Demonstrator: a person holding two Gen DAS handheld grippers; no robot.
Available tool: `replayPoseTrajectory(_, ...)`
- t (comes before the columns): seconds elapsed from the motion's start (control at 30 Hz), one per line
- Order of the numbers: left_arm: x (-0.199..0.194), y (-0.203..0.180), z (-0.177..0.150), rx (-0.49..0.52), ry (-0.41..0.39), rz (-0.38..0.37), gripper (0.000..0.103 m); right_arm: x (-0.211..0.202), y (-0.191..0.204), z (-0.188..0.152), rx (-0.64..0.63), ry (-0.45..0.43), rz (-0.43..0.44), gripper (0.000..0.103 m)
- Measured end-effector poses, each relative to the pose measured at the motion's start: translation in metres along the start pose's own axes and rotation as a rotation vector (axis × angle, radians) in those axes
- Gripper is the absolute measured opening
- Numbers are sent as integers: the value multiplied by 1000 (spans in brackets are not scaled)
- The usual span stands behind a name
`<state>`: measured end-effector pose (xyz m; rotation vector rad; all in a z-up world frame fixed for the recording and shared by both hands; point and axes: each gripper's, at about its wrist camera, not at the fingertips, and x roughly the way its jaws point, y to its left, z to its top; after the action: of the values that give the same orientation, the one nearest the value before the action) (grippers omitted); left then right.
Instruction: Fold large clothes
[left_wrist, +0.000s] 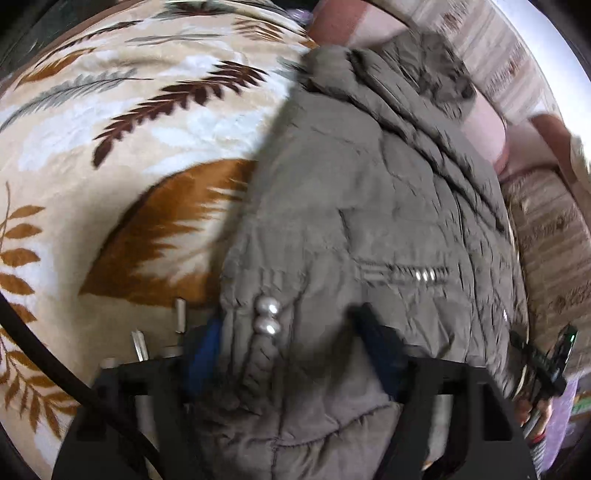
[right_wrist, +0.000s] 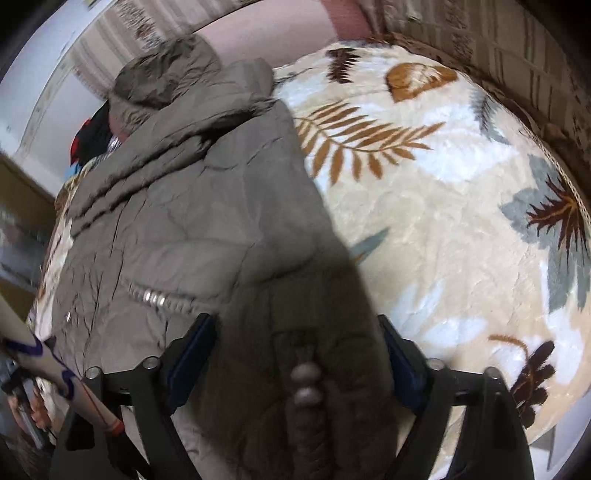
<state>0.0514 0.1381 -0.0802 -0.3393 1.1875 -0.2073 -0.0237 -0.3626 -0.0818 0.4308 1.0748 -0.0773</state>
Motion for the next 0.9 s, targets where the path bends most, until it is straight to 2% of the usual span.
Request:
replayPoseTrajectory(0.07,-2,-9,-1,21,5,14,41,-5,0,0,10,3,44,36)
replayPoseTrajectory(0.13,-8,-16,-3,37,4,22,32,-13,-8,3,46,-1,80,26)
replayPoseTrajectory(0.17,-12,-21,-6,45,3,22,31,-18,-12,3,59,-8,96,23)
replayPoseTrajectory(0.27,-19,-27,-16,76,9,36,30,-26,-22,0,73,-15,93,21)
replayPoseTrajectory(0.33,-20,-31,-21,106,2,76,30,-27,-26,-3,78,-12,86,21)
replayPoseTrajectory(0.4,-23,-34,-24,139,-15,136,36,-27,-29,-5,88,-11,93,21)
replayPoseTrajectory(0.43,-24,-36,-24,146,-19,156,40,-28,-31,-4,90,-11,94,22)
replayPoseTrajectory(0.5,-32,-40,-24,163,-34,211,43,-29,-29,-1,83,-17,57,33)
replayPoseTrajectory(0.57,-44,-46,-26,191,-70,254,45,-36,-26,-1,63,-27,-17,50)
replayPoseTrajectory(0.67,-66,-56,-29,232,-134,306,50,-55,-20,-6,37,-49,-64,61)
replayPoseTrajectory(0.77,-88,-70,-32,287,-223,341,64,-84,-5,-7,-10,-87,-103,65)
replayPoseTrajectory(0.9,-101,-85,-31,343,-278,359,66,-119,32,-2,-102,-143,-105,75)
